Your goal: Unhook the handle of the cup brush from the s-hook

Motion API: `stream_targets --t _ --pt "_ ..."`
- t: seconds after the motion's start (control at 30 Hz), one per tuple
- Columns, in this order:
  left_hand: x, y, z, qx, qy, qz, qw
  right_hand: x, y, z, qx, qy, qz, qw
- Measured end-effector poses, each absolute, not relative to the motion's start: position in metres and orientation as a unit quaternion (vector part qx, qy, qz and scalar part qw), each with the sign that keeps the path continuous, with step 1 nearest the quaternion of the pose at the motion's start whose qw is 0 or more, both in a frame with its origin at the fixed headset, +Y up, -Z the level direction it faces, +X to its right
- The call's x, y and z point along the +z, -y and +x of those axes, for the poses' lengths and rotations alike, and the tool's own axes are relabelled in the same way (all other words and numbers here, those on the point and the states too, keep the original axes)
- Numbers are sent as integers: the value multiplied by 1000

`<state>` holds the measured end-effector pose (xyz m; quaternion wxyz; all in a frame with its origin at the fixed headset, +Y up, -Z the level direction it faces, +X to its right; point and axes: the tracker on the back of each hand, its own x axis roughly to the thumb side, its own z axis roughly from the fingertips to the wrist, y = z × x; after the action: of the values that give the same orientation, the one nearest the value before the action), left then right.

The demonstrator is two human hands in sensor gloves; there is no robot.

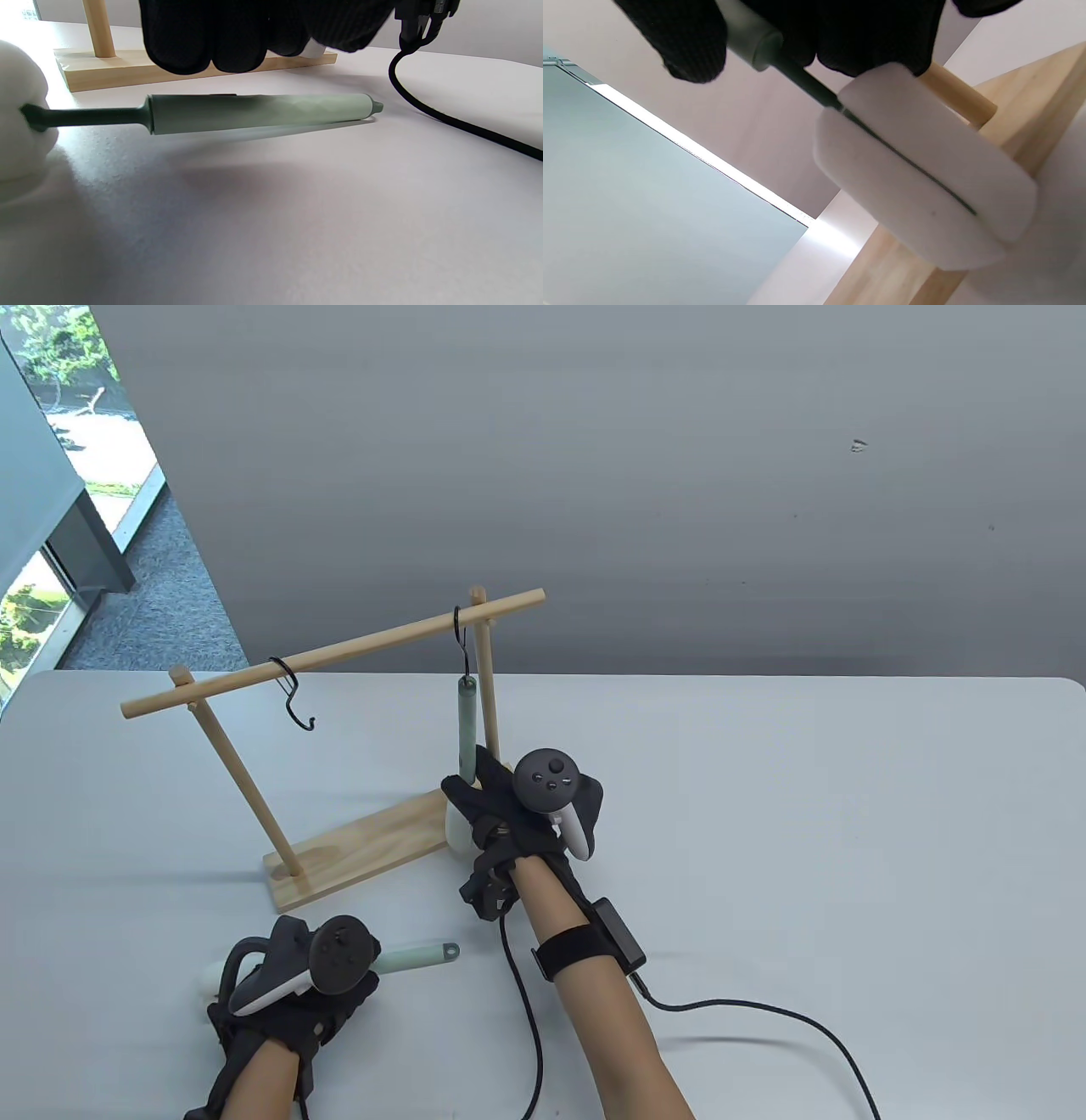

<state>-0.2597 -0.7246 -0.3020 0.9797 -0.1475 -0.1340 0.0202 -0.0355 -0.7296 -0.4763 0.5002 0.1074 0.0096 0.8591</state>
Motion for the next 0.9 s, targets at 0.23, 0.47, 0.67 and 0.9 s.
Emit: stream_targets --t 0.23,0.47,0.67,0.9 --pt "-302 726 -262 24 130 -150 980 -464 722 -33 859 13 136 493" --pt "-303 728 -264 31 128 -160 978 -440 706 -26 859 23 171 481" --pt "-303 730 -266 42 131 -167 976 -420 688 -18 848 27 182 498" --pt "-304 731 -266 55 141 -171 974 -396 667 0 858 56 200 469"
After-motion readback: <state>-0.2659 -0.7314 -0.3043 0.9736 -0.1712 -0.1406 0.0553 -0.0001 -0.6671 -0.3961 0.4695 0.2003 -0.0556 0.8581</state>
